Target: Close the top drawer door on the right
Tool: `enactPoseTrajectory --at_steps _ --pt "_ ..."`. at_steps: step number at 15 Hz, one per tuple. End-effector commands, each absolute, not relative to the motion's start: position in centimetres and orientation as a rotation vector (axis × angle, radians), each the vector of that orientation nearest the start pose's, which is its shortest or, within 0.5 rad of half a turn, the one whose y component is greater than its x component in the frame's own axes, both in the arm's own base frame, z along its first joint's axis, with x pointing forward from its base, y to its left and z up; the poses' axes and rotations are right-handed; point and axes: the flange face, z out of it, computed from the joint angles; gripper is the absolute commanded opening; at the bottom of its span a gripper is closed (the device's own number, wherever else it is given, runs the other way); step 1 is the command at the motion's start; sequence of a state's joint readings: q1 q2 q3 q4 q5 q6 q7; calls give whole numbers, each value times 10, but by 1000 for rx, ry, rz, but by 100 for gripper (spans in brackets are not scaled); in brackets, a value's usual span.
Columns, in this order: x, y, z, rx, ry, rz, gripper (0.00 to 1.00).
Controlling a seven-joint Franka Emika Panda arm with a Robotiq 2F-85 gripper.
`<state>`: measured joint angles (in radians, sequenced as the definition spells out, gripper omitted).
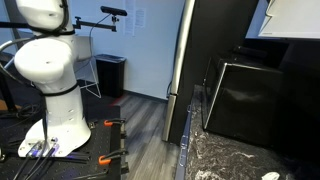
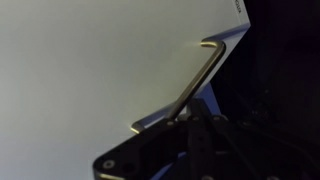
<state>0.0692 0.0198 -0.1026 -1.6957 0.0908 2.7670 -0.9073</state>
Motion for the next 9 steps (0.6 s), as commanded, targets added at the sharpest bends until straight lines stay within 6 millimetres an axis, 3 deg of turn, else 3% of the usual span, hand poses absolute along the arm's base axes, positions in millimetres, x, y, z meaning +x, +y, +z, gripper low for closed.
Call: enactPoseTrajectory --at_steps 1,9 --pt "639 -29 703 -2823 -1250 -1679 0" --pt "652 -33 694 -2843 -1242 -1614 0"
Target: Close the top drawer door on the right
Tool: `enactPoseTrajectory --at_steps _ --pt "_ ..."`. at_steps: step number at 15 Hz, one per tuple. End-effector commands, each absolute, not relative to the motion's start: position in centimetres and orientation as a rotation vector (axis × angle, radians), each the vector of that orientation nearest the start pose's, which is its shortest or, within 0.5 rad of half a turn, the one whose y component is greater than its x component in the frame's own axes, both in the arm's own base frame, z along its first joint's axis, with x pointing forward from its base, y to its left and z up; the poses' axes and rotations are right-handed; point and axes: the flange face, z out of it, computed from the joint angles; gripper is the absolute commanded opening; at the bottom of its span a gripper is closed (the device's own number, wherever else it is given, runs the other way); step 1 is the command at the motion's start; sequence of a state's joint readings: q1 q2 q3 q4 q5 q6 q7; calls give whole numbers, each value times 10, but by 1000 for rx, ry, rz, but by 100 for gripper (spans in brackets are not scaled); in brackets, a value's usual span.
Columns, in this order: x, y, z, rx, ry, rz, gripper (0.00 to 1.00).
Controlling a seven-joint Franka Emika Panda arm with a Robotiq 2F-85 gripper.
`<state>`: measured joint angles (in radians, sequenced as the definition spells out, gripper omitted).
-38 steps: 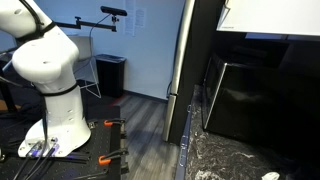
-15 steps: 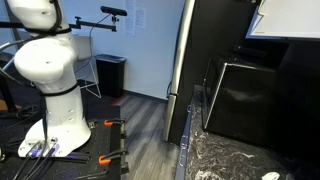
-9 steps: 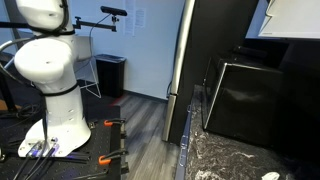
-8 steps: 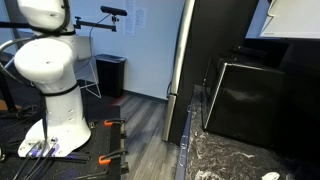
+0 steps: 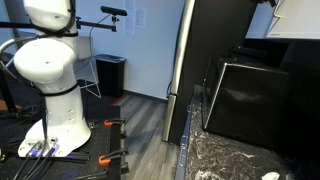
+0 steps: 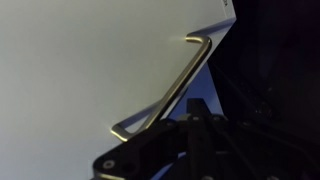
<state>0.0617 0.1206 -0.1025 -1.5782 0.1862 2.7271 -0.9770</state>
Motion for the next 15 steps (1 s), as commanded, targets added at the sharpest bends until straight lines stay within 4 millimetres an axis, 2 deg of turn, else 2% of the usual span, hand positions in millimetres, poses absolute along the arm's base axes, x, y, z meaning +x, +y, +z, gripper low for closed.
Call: enactPoseTrajectory --at_steps 1,3,4,5,6,11,15 --pt "652 -35 693 -2847 -1241 -1606 0" --pt "652 -39 691 -2853 -1223 -1591 0" --pt "652 -40 690 -2859 -1219 -1582 26" --pt "652 -41 689 -2867 -1218 -1571 27" --pt "652 -42 689 -2872 -1216 -1561 32" --pt "650 -35 688 -2863 -1214 -1528 71" --pt "644 -17 689 -2859 -1202 -1483 100"
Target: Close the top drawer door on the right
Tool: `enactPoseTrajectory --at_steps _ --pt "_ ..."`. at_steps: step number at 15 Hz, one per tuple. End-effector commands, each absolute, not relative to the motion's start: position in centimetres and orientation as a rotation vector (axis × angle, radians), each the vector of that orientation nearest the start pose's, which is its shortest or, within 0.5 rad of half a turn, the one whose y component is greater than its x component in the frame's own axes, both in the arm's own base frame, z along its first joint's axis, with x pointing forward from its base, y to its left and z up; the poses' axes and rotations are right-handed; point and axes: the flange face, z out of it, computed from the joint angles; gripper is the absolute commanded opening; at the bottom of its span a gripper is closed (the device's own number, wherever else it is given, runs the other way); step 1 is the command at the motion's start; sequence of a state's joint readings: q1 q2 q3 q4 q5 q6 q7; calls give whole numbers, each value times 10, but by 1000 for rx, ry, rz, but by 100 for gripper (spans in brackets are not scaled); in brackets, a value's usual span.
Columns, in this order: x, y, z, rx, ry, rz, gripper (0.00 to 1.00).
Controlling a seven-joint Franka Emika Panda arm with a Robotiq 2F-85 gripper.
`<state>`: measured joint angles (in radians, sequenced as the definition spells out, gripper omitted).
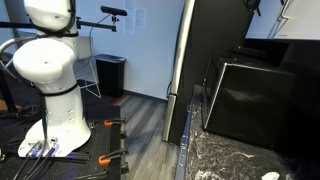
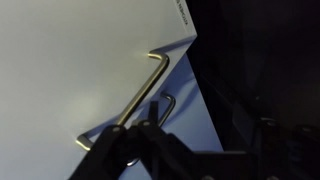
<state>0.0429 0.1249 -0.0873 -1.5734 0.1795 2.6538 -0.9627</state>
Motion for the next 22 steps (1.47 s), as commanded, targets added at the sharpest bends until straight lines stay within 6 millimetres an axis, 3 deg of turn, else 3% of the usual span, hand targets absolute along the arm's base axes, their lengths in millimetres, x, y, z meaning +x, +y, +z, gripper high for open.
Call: enactPoseTrajectory --at_steps 1,5,8,16,22 --pt "641 -11 689 -2867 -1184 -1462 100" --pt "623 20 683 -2926 -1102 -1327 100" --pt "596 27 677 -3037 -970 -1185 100" --pt "522 23 671 -3147 -594 -1068 100" --pt "478 24 630 -3119 -387 -1012 100"
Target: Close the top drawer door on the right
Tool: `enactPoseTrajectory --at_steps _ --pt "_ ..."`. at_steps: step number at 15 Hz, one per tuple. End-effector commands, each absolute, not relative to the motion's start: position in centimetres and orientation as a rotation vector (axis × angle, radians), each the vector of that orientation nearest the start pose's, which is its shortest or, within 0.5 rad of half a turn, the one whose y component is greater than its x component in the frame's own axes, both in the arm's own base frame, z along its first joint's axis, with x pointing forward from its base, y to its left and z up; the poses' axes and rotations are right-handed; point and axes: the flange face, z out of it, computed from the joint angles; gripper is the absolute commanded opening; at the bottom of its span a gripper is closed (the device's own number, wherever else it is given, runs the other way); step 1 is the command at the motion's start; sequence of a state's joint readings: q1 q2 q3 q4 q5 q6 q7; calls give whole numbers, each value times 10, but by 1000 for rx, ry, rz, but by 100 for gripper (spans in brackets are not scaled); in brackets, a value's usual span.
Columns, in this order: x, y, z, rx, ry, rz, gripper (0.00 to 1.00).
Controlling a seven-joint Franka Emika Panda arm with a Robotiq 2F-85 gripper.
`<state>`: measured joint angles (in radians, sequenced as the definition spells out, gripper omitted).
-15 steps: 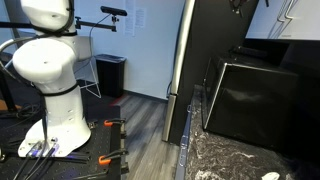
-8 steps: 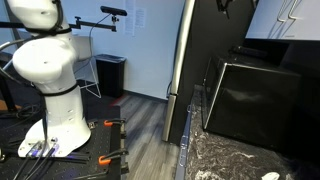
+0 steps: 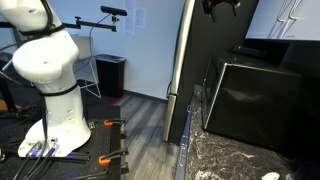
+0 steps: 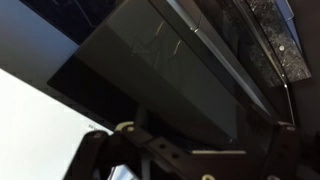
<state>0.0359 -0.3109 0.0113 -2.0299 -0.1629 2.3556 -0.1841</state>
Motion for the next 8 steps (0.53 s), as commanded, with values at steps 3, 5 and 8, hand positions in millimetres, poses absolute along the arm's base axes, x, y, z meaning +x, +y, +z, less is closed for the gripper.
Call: enactPoseTrajectory --at_steps 3,5,8 --pt "456 23 599 -3094 -256 -982 100" --pt "441 21 580 -3067 -170 -976 100" --pt "421 18 552 -3021 -63 -975 100"
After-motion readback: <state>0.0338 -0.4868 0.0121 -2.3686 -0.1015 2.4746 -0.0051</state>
